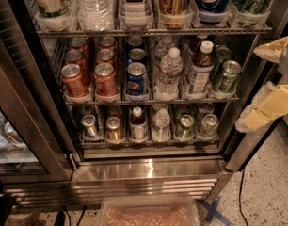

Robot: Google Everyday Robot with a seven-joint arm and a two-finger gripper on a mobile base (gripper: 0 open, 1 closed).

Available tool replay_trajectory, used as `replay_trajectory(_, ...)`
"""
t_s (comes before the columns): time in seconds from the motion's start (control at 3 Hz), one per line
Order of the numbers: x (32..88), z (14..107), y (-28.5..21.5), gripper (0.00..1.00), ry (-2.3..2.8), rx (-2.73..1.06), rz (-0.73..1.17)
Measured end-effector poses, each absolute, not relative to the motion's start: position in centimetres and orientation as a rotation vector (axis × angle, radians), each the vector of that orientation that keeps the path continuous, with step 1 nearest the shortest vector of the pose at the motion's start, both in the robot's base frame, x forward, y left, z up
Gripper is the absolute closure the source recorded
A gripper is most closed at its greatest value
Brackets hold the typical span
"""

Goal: Pick pepsi can from top shelf of fridge

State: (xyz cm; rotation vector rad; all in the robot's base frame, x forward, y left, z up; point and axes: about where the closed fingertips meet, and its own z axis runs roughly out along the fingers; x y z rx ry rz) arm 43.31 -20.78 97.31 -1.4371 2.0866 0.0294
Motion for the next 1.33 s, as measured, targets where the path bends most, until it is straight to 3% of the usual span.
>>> replay_trajectory(0.67, 48.1, 100.1, -20.8, 0.0, 1.893, -1.159, 0.098)
replay_trajectory(1.33, 49.4, 101.3, -20.7, 0.0, 1.932, -0.97, 0.119)
